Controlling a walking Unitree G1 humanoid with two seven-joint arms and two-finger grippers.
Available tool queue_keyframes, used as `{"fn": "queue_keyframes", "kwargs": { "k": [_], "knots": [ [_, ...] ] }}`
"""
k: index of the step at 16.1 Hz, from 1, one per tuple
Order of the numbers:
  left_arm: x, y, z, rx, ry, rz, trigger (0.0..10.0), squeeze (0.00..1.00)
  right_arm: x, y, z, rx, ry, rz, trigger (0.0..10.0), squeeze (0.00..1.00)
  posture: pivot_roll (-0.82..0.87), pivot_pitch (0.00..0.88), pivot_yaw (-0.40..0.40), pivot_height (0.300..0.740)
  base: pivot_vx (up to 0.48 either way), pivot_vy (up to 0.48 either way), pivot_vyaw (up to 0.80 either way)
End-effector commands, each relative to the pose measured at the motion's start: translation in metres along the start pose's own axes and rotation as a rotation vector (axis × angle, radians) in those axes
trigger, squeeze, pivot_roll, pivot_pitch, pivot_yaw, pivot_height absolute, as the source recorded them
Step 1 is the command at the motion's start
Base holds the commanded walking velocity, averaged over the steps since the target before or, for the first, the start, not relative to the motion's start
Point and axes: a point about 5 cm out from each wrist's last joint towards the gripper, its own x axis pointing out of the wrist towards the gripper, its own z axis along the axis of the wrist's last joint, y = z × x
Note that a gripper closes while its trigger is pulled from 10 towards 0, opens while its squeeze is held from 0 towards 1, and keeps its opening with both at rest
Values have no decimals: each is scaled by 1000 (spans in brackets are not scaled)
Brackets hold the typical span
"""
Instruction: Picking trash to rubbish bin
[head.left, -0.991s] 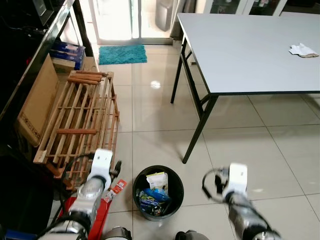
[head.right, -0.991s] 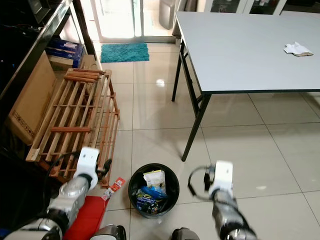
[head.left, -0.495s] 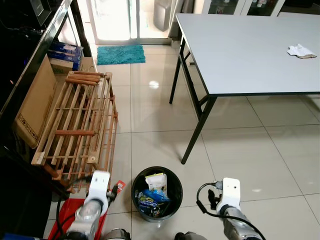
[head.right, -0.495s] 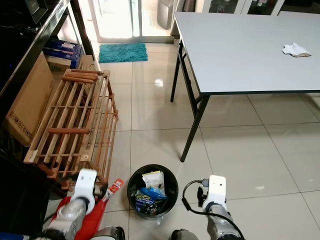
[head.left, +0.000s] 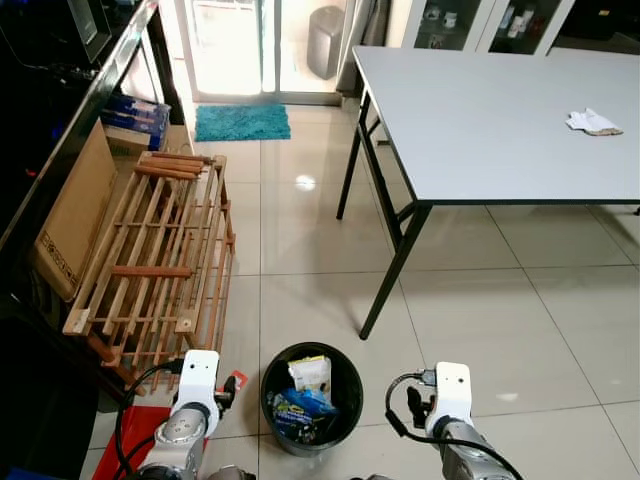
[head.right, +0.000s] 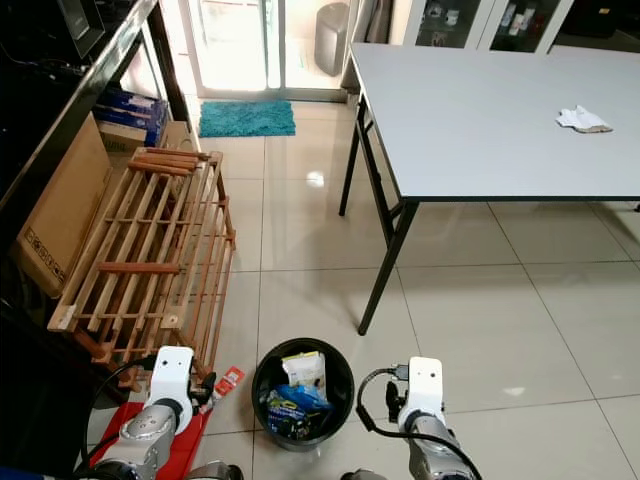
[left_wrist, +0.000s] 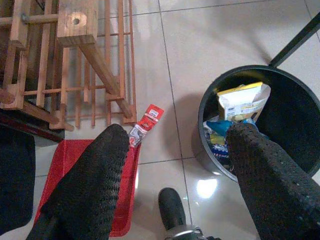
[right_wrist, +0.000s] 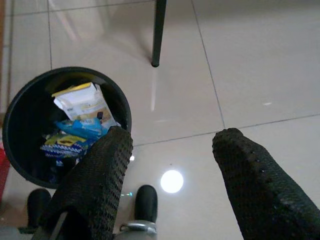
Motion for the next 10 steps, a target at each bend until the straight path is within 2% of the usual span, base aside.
{"fn": "queue_keyframes", "kwargs": {
  "k": [1, 2, 3, 6, 10],
  "knots": [
    [1, -4, 0, 16, 8, -6, 10000, 0, -2, 0, -8, -26, 38, 5, 10000, 0, -14, 36, -69, 740, 0, 0, 0],
    [1, -5, 1, 18, 3, -12, 10000, 0, -2, 0, -8, -20, 32, 10, 10000, 0, -14, 36, -70, 740, 0, 0, 0],
    [1, -6, 1, 18, 0, -15, 10000, 0, -2, 1, -8, -6, 26, 14, 10000, 0, -12, 35, -71, 740, 0, 0, 650],
    [1, -6, 2, 21, -5, -18, 10000, 0, -3, -1, -10, -22, 34, 9, 10000, 0, -13, 31, -71, 740, 0, -290, 800],
    [1, -5, 3, 30, -2, -12, 10000, 0, -3, -1, -10, -13, 32, 9, 10000, 0, -11, 32, -74, 740, 0, -271, 0]
  ]
}}
